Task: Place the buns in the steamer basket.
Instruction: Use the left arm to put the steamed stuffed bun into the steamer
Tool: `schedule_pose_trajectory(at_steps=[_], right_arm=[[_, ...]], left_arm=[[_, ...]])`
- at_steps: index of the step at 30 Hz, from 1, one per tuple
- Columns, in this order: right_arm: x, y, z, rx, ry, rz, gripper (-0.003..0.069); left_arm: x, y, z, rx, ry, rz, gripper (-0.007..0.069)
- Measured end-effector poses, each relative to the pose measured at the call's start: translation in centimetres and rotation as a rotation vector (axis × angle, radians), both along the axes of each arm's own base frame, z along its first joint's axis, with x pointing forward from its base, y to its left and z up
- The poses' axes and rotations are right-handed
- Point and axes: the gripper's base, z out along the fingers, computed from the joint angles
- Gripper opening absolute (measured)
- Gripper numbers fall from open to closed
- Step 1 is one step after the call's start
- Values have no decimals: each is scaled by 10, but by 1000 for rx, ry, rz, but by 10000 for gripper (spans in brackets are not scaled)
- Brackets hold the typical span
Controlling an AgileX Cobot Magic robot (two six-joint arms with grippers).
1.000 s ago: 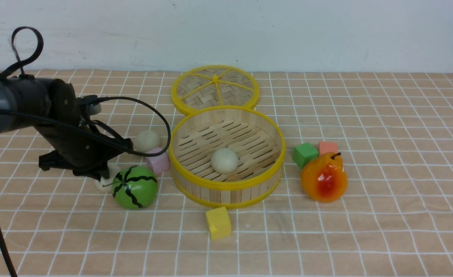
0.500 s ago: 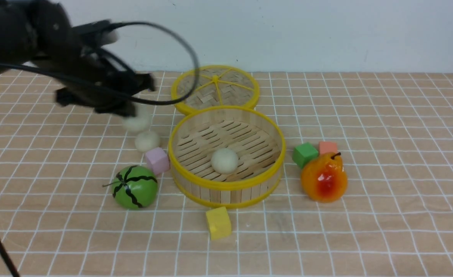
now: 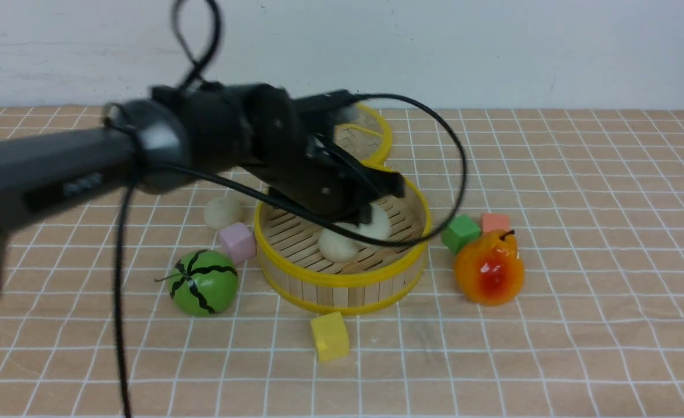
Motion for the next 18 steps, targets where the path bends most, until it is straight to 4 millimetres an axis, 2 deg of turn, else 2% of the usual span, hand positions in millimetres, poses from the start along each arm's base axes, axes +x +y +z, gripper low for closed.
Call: schedule_pose_trajectory(at_steps=[3, 11, 15, 18], right_arm=[[0, 0, 0, 0, 0, 0, 241], [0, 0, 0, 0, 0, 0, 241], [0, 0, 0, 0, 0, 0, 241], [0, 0, 0, 0, 0, 0, 241]], left_arm=[[10, -13, -12, -5, -12, -7, -13], [23, -19, -34, 12, 0, -6, 13], [24, -20, -33, 10, -3, -5, 74], [21, -19, -28, 17, 8, -13, 179]])
